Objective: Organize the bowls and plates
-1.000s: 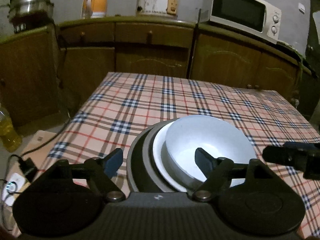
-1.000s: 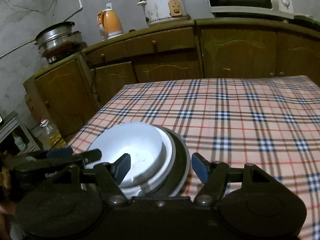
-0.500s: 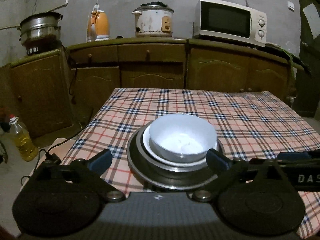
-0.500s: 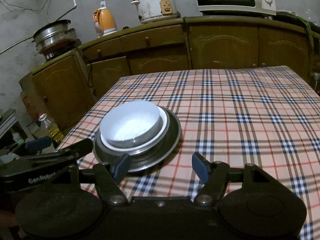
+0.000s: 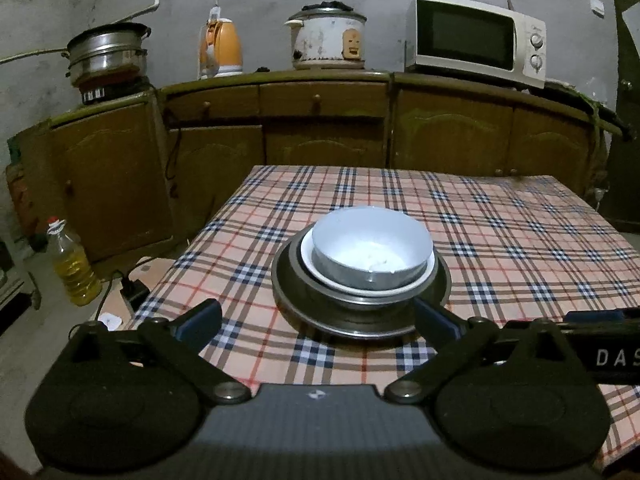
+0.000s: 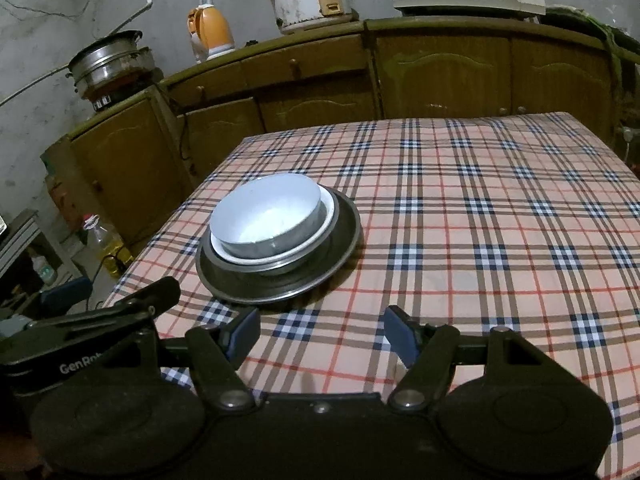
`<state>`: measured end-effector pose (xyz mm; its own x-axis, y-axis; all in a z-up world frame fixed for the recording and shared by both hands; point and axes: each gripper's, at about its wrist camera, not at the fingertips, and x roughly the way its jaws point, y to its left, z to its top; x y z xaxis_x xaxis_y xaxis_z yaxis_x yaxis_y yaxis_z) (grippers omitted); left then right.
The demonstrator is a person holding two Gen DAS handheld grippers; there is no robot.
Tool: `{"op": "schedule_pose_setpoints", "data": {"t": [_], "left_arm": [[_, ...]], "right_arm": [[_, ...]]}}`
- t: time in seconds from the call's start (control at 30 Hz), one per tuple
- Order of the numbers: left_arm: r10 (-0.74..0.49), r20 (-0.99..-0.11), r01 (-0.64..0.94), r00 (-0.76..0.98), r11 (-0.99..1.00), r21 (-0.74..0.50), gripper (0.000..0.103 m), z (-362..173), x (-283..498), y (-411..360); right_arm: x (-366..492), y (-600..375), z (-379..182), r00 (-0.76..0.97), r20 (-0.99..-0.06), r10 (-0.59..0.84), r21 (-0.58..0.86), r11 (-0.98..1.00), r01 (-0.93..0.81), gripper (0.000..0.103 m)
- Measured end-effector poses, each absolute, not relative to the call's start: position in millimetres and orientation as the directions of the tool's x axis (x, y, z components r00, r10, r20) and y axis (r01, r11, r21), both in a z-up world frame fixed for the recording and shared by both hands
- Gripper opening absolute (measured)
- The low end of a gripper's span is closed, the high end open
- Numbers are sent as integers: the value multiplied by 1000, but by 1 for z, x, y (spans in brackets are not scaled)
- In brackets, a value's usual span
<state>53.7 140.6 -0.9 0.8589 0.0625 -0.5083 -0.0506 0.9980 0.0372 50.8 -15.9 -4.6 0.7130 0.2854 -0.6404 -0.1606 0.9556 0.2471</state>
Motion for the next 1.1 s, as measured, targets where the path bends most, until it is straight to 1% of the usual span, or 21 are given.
{"op": "schedule_pose_setpoints", "data": {"t": [0.5, 1.1], "left_arm": [[99, -497, -74, 862, 995, 69, 103, -2, 46, 133], [123, -505, -94, 855, 992, 81, 103, -4, 47, 130]], "right_arm": [[46, -20, -6, 714, -638, 289, 244, 955, -168, 81], [46, -22, -8, 714, -639, 287, 241, 956, -168, 81]]}}
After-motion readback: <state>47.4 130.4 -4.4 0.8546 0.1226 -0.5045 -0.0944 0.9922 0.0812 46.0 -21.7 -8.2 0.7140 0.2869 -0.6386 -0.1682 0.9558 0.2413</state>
